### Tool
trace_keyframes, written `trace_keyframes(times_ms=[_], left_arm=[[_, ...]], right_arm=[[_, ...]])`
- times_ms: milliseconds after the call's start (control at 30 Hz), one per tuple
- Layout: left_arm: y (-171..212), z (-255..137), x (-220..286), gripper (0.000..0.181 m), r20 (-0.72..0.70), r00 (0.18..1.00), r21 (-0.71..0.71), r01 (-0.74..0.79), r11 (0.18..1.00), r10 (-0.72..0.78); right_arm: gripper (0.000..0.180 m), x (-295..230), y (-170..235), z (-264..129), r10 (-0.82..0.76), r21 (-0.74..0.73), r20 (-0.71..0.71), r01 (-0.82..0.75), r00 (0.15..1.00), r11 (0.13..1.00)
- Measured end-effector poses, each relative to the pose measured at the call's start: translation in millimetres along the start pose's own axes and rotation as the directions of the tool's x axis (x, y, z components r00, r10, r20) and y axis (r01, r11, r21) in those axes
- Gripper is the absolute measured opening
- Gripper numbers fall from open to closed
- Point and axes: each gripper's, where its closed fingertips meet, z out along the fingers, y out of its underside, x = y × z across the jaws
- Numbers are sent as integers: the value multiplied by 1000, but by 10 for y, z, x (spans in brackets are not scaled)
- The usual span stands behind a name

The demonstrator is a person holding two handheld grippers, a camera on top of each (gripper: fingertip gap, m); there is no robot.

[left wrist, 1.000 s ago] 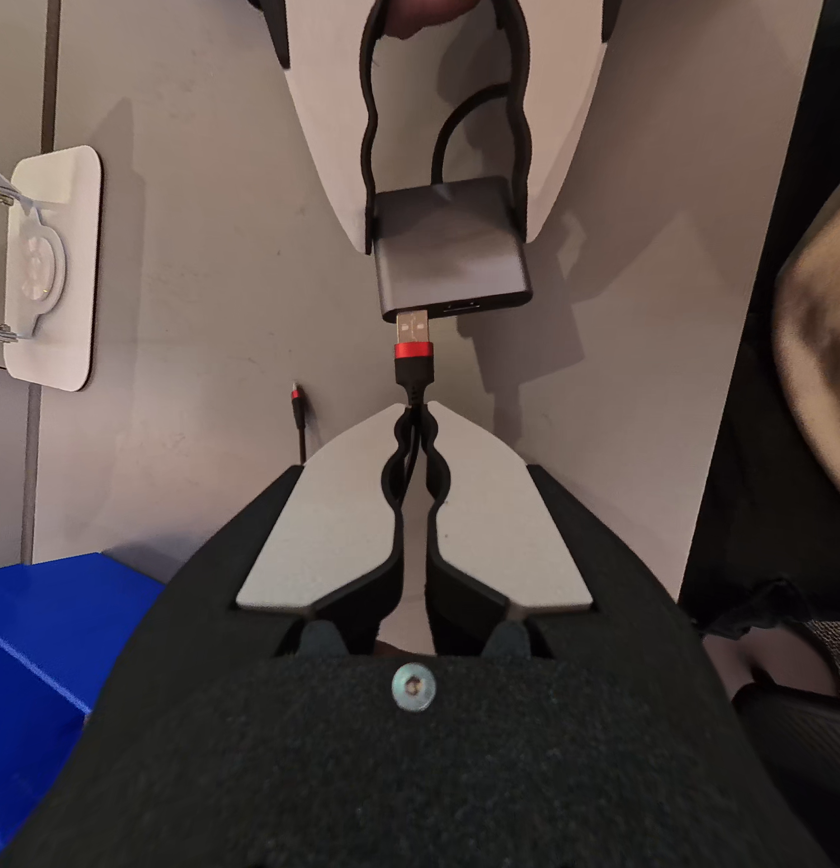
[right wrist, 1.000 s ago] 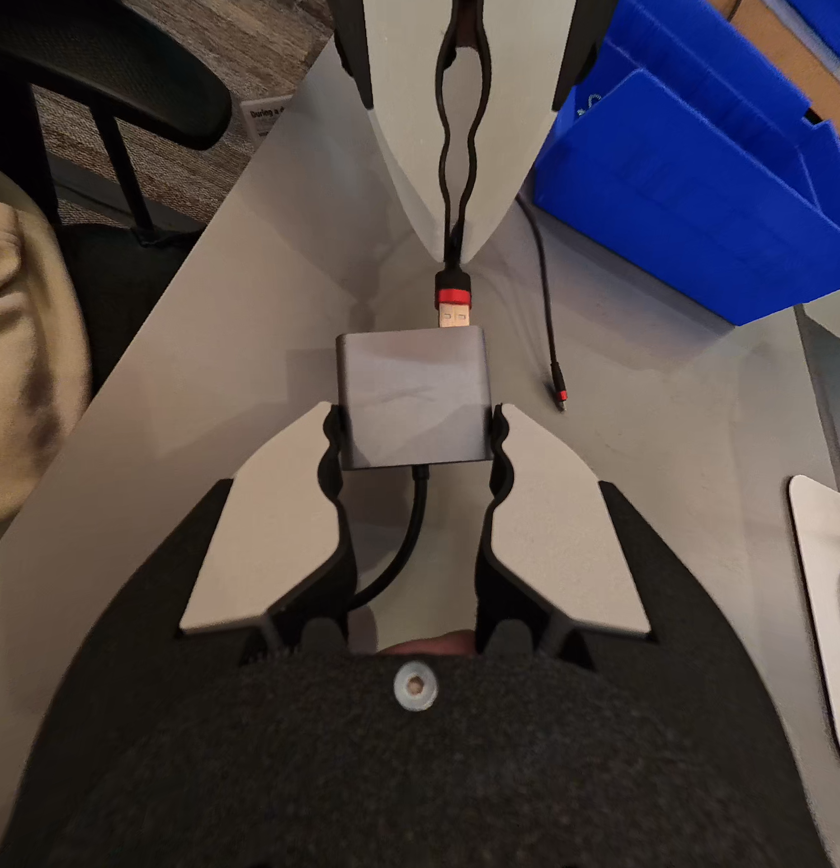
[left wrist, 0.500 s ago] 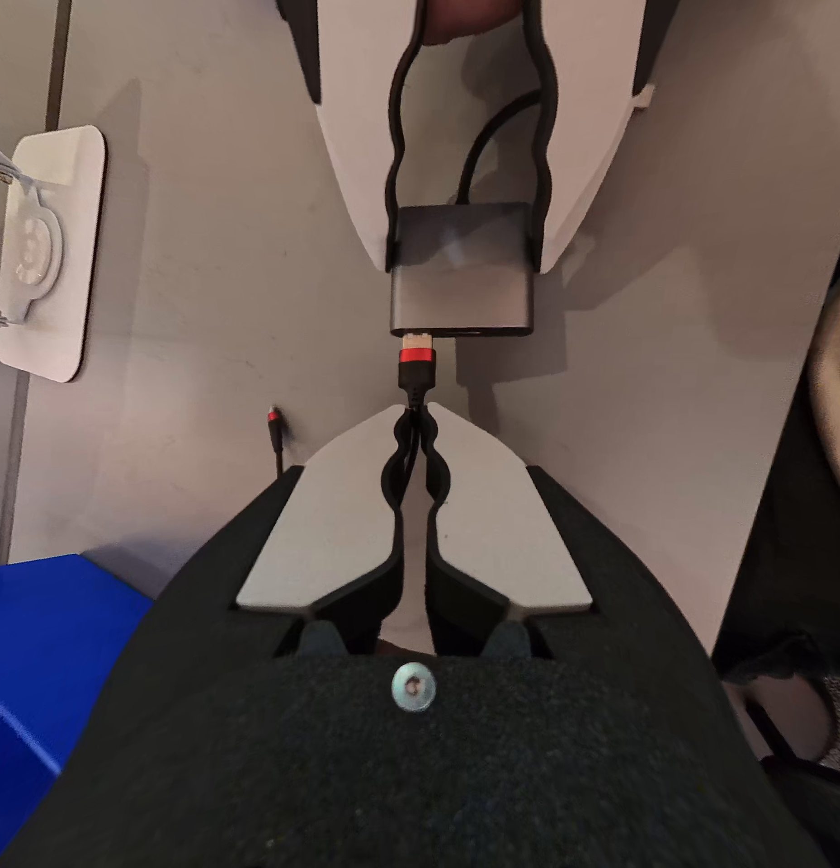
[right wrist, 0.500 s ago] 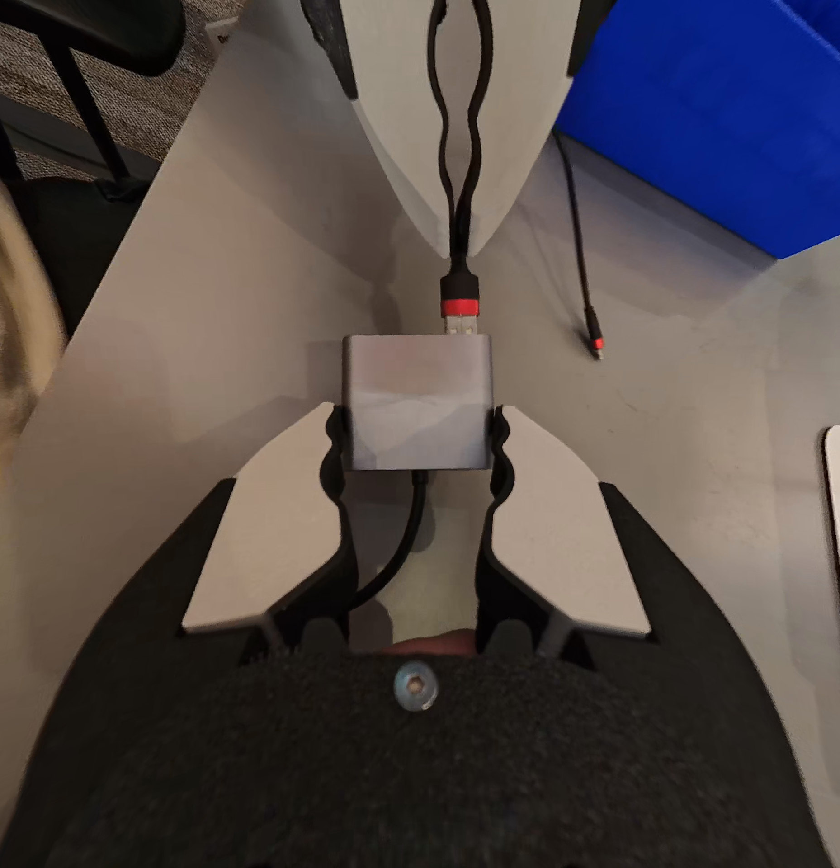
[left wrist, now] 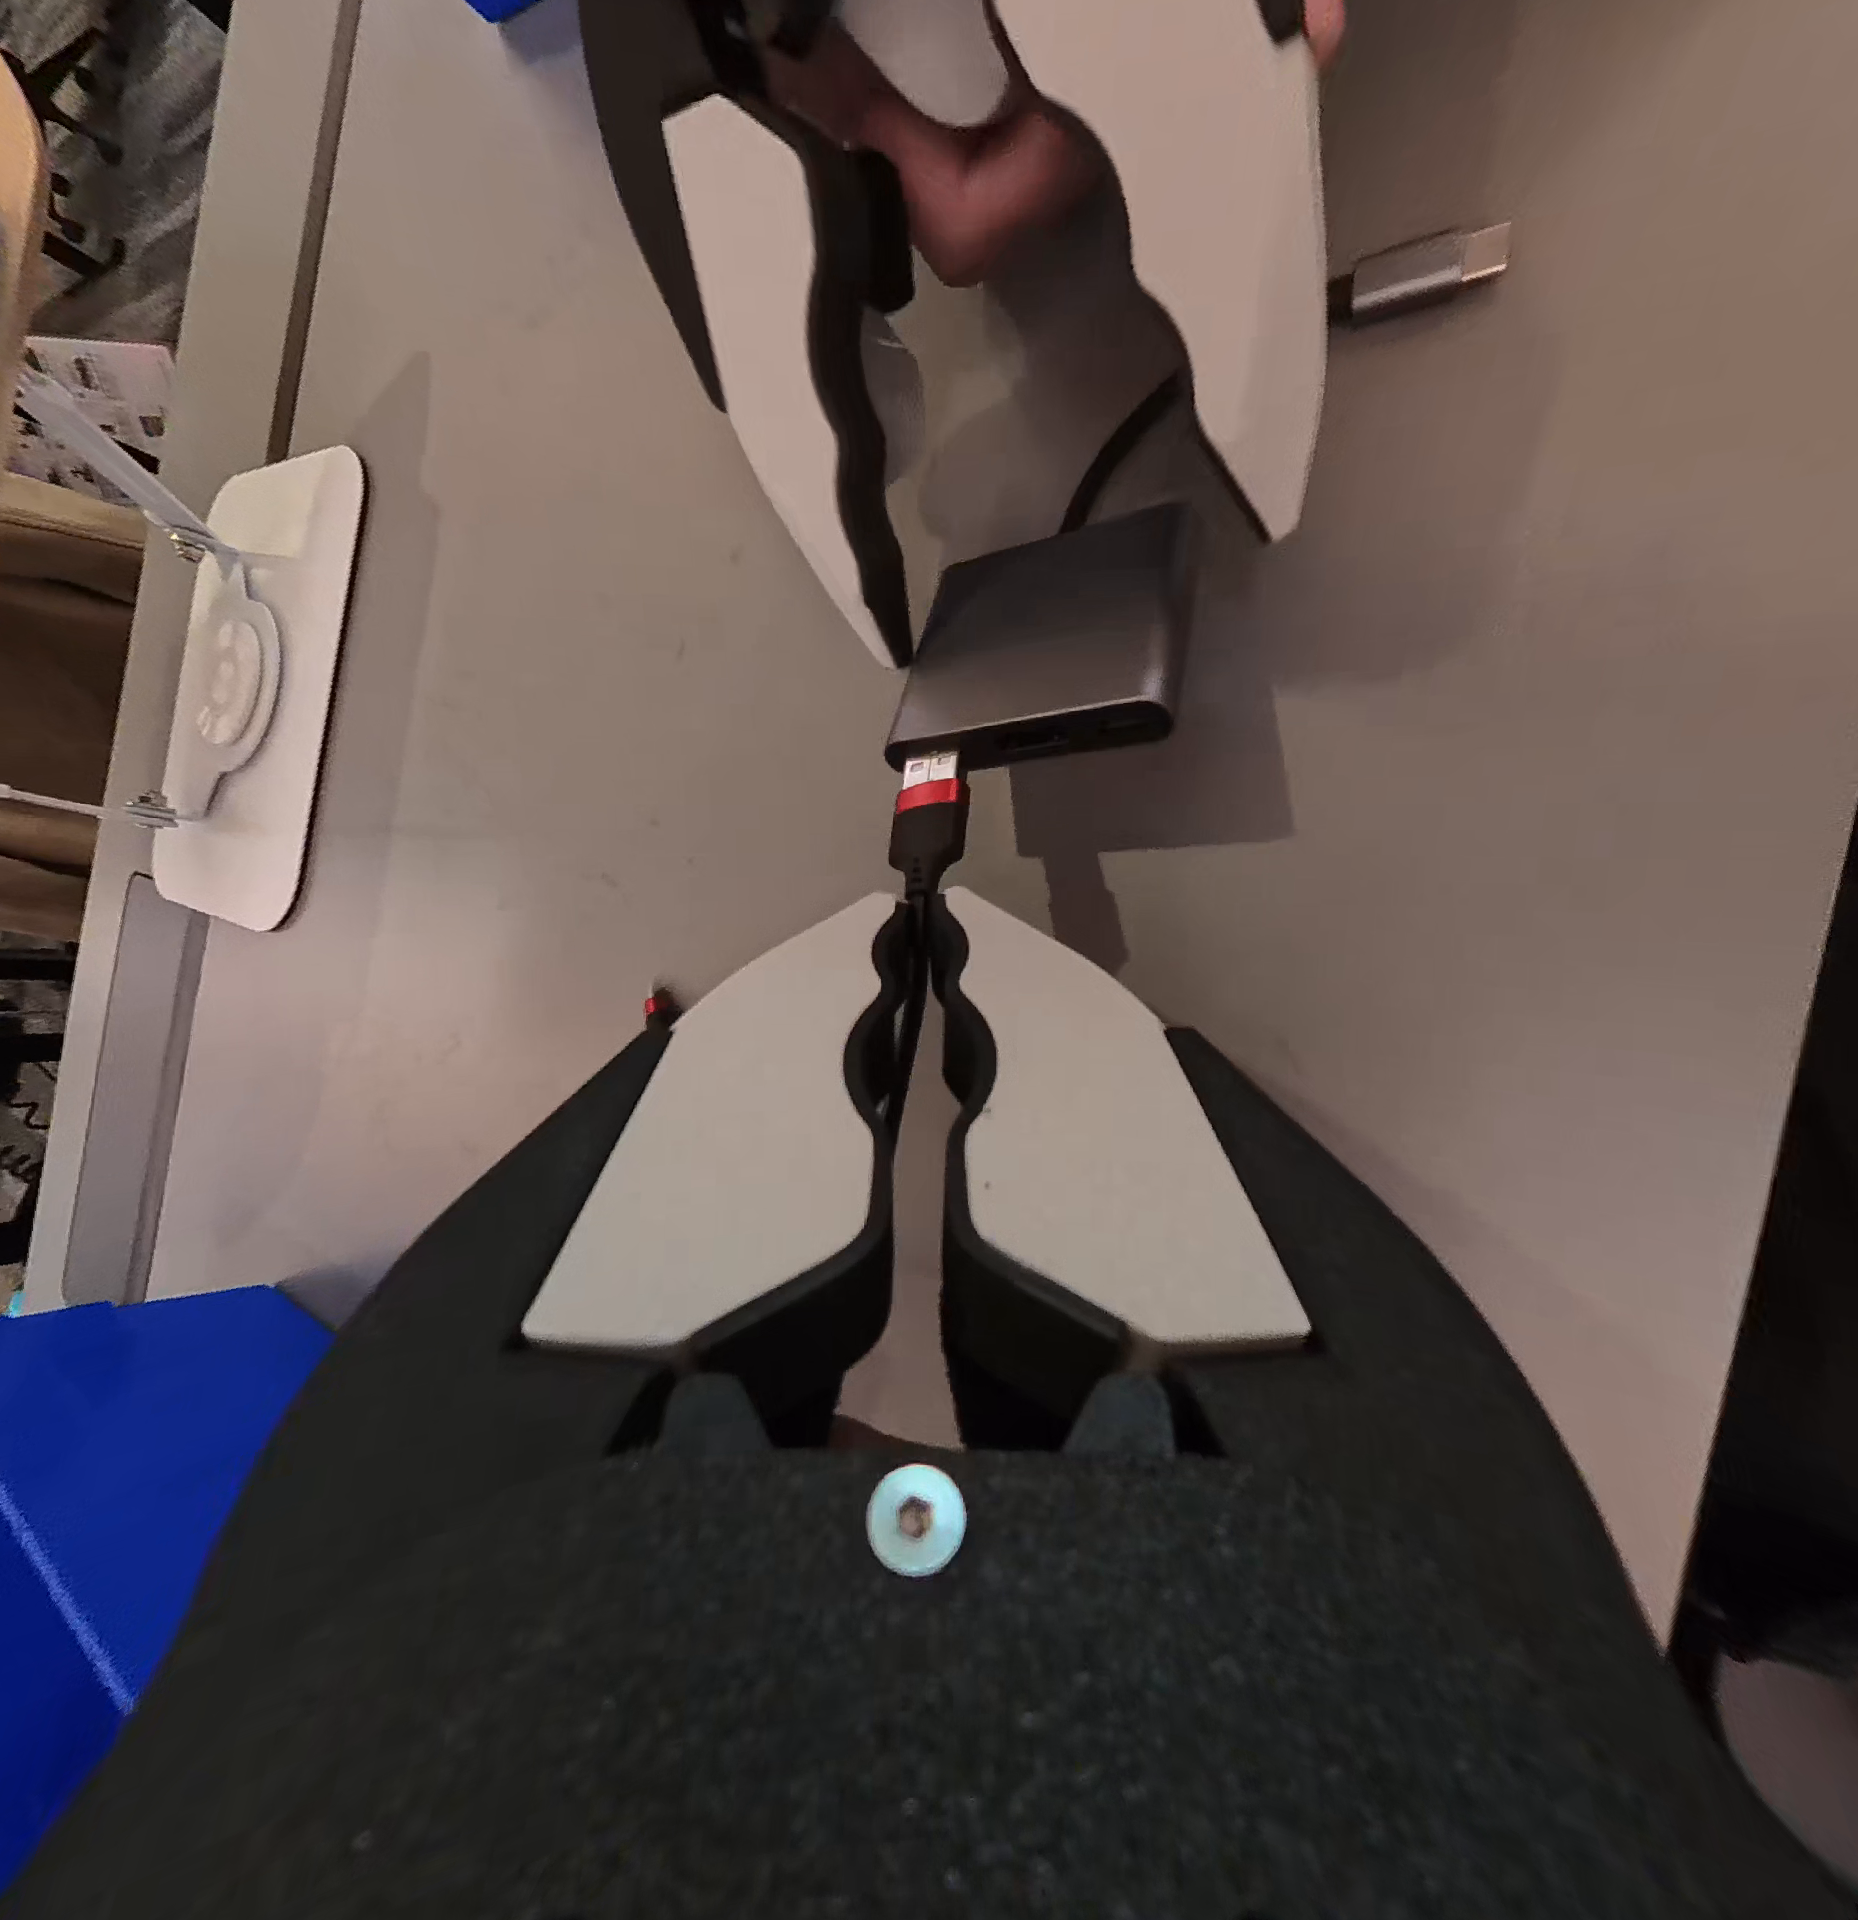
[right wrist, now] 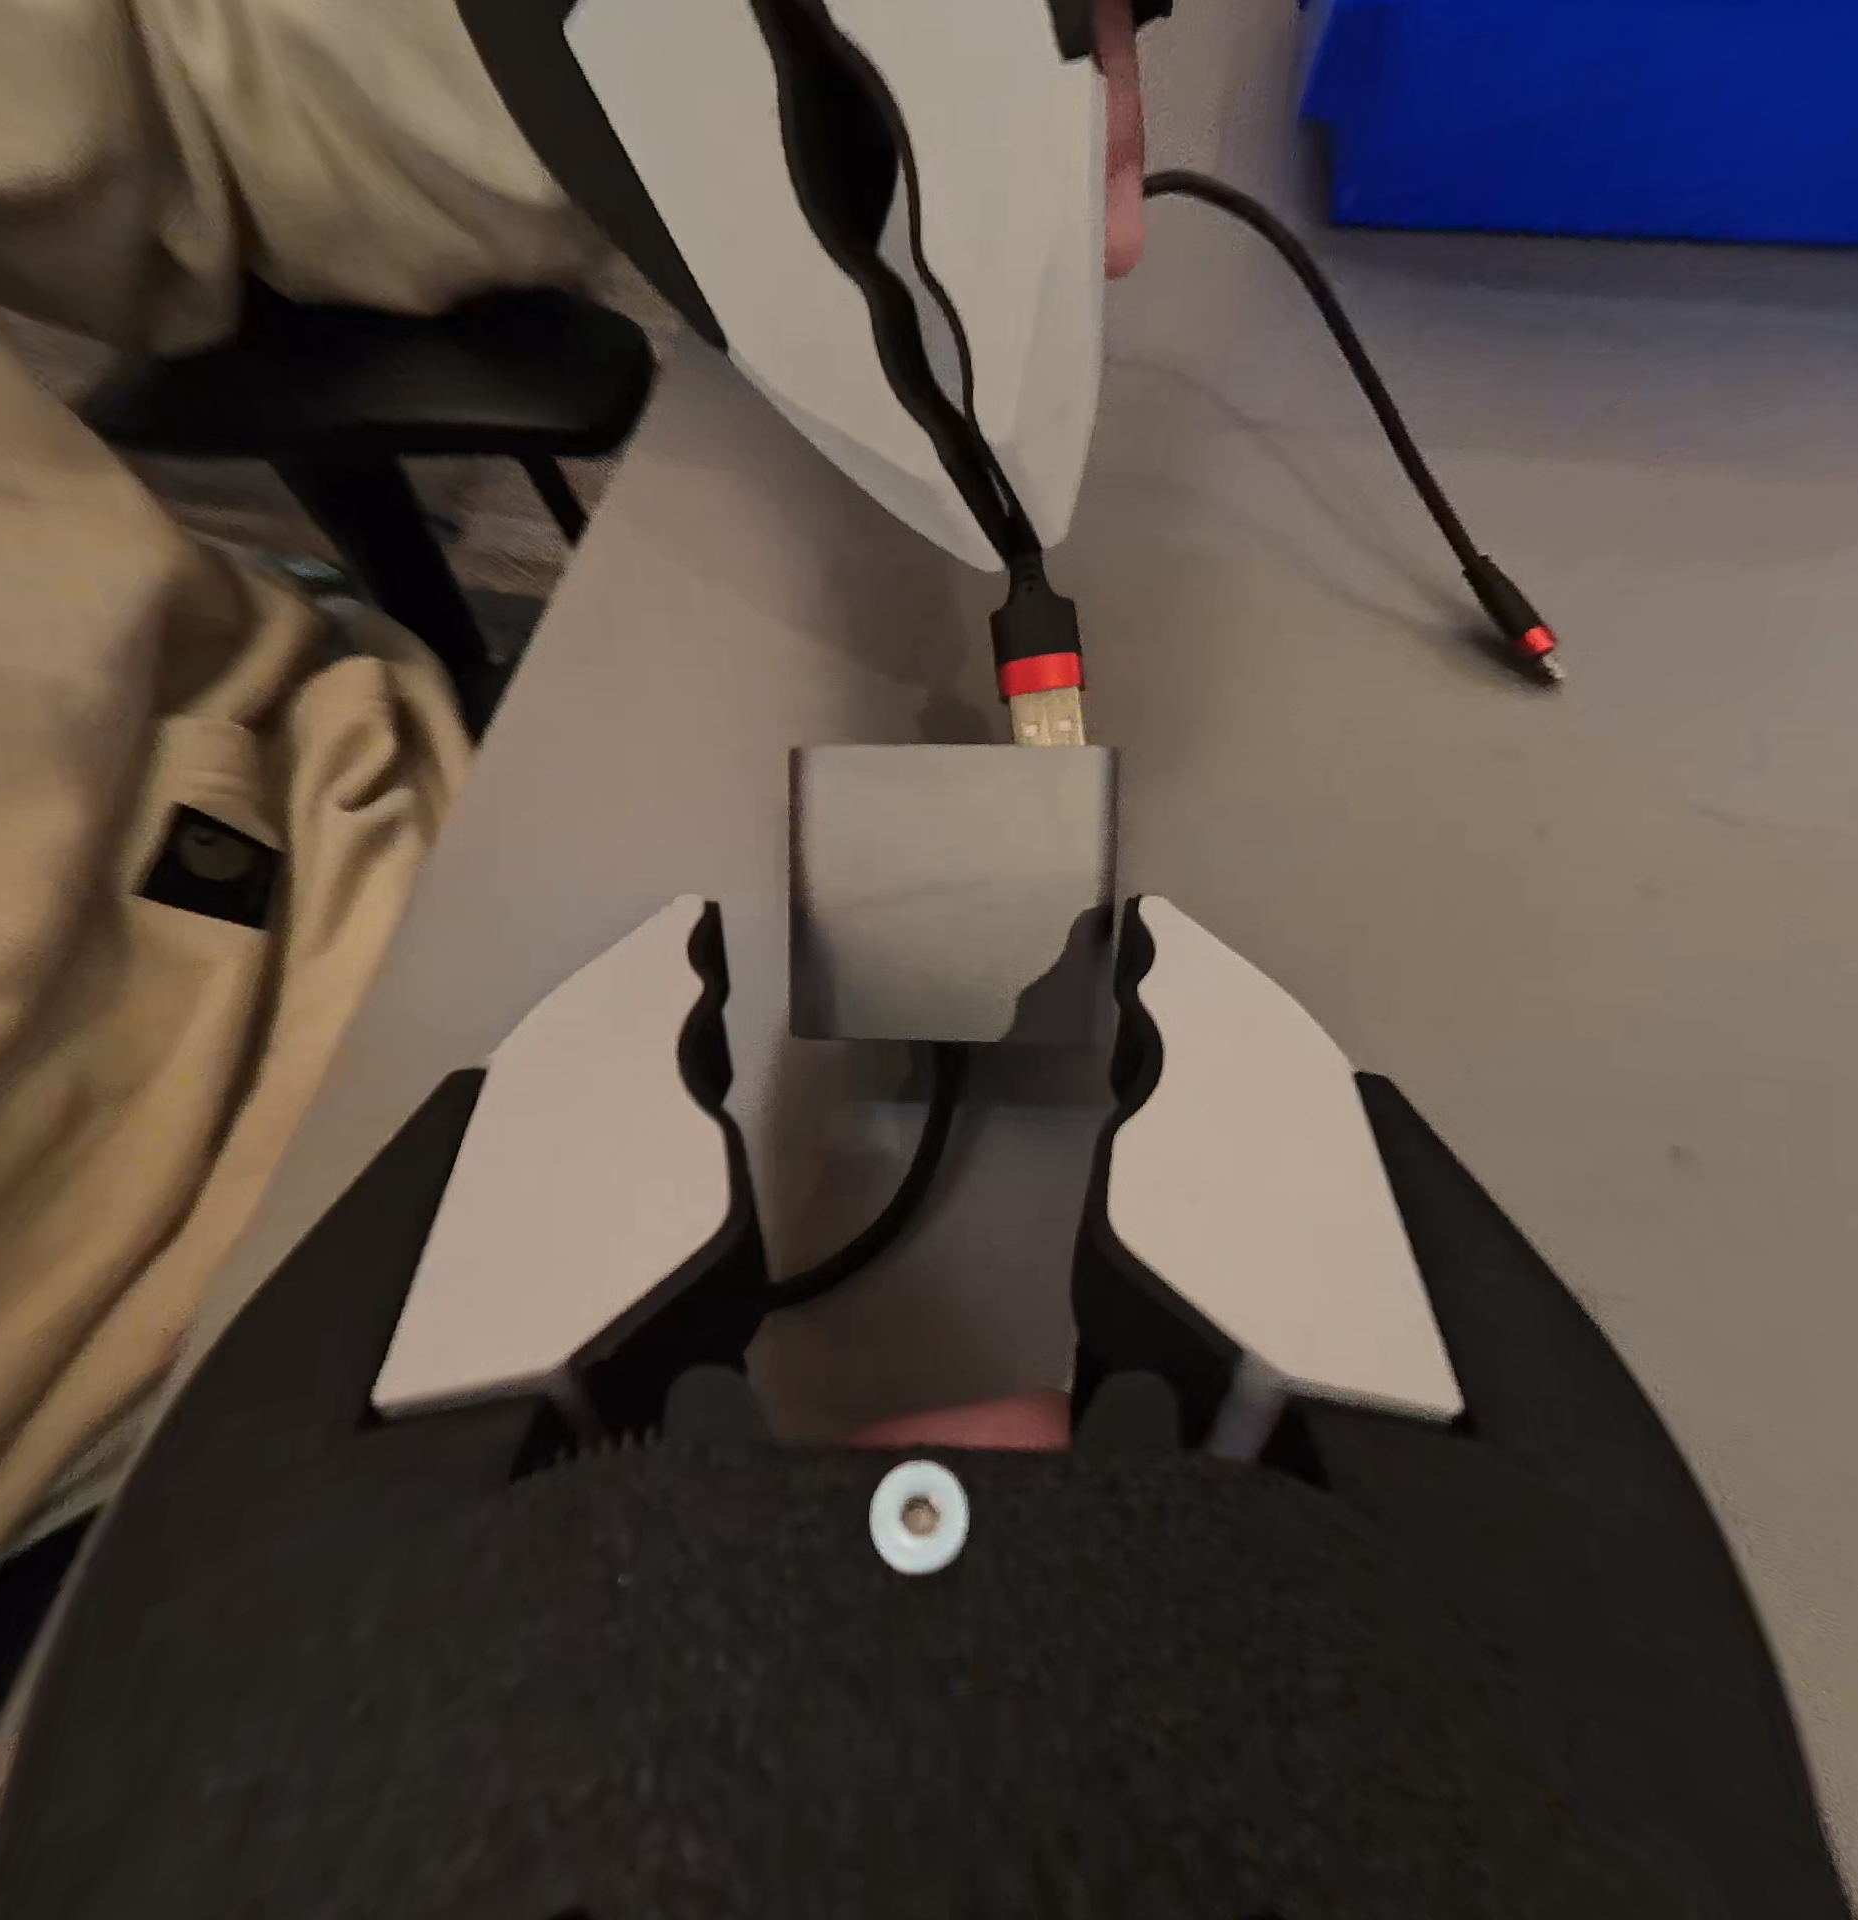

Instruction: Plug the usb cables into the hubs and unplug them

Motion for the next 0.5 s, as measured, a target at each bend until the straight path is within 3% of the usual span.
trace_keyframes(times_ms=[133, 200, 367, 500], left_arm=[[-6, 32, 10, 3, -14, 1000, -6, 2, 1000, -2], [-35, 25, 14, 3, -18, 1000, 3, -1, 1000, 1], [-28, 27, 36, 3, -31, 999, -20, -10, 1000, 9], [114, -14, 87, 3, -28, 999, -38, 46, 998, -47]], right_arm=[[78, 8, -134, -135, 102, 91, 110, -112, 989, 990], [74, 121, -225, -208, 125, 126, 84, -135, 989, 983], [66, 339, -6, -149, 206, -56, 63, -203, 976, 978], [55, 316, 77, -205, 137, -123, -32, -140, 990, 982]])
